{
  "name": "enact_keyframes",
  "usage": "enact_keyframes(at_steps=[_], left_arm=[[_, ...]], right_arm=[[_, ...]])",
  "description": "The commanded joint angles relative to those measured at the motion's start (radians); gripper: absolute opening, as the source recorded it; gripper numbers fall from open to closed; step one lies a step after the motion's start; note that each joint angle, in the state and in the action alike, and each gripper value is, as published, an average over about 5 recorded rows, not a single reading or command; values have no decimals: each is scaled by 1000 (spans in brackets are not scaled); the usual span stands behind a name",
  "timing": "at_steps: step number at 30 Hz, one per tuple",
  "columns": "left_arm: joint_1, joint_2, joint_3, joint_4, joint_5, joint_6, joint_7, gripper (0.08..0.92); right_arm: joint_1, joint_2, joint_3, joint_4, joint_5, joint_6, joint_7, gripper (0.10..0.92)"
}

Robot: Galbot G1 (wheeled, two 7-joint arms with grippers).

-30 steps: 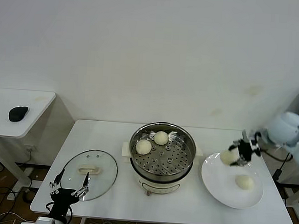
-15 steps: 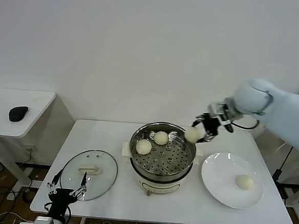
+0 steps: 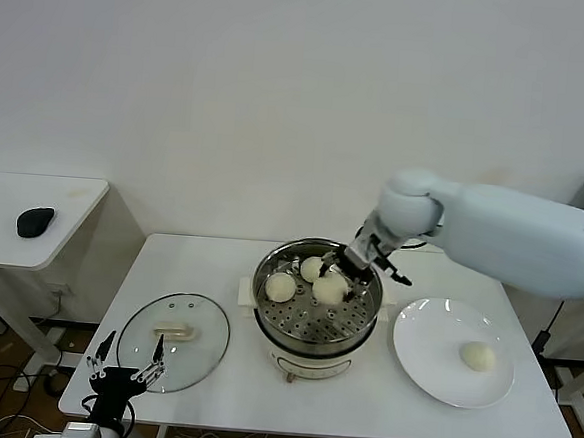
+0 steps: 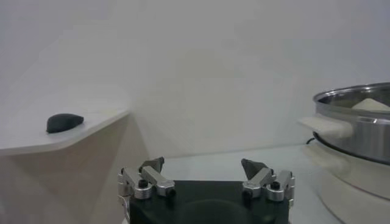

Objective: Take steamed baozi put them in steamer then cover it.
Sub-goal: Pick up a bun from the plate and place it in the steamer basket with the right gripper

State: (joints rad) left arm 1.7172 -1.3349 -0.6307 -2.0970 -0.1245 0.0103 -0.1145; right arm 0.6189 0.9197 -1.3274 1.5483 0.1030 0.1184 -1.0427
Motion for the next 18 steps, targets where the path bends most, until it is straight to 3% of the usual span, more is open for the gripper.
enact_keyframes(at_steps=[1, 18], left_arm=[[0, -4, -3, -3, -7, -1, -5, 823], [-3, -13, -7, 9, -10, -8, -13, 823]], right_arm=[[-16, 145, -67, -34, -142, 240, 24, 628], [-100, 160, -58, -61, -210, 312, 29, 662]])
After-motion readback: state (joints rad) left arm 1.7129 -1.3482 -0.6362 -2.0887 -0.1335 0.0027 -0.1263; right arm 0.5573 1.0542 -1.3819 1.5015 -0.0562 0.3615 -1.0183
